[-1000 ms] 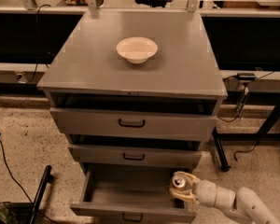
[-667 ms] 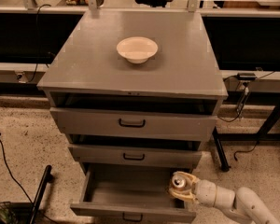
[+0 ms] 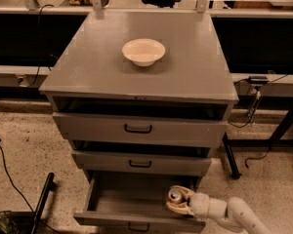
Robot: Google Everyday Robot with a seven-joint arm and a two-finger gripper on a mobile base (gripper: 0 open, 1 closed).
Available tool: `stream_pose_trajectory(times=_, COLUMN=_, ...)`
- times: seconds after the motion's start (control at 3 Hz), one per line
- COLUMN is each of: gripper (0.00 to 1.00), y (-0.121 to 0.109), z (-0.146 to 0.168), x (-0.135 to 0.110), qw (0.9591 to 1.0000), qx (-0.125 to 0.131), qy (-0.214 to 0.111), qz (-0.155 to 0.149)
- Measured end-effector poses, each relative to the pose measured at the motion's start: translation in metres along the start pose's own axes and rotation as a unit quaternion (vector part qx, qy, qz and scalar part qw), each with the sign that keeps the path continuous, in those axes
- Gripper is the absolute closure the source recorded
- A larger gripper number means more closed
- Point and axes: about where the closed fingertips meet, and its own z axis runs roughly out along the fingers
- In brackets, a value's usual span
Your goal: Place orange can into bottom drawer
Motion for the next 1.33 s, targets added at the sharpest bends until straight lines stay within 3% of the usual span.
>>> stream_pose_trajectory(times=0.33, gripper=1.00, y=-0.006, z=0.012, x=0.045, qw=0.9999, qx=-0.006, qy=0.002, qz=0.015)
stream_pose_trajectory(times=0.67, gripper=1.00, y=-0.015, z=0.013, x=0.064, qw=0.9999, qx=0.001, qy=0.002, qz=0.015)
stream_pose_trajectory(times=1.33, gripper=1.00, y=-0.039, z=0.012, x=0.067, qw=1.0000, qx=0.006, qy=-0.003, qz=-0.006)
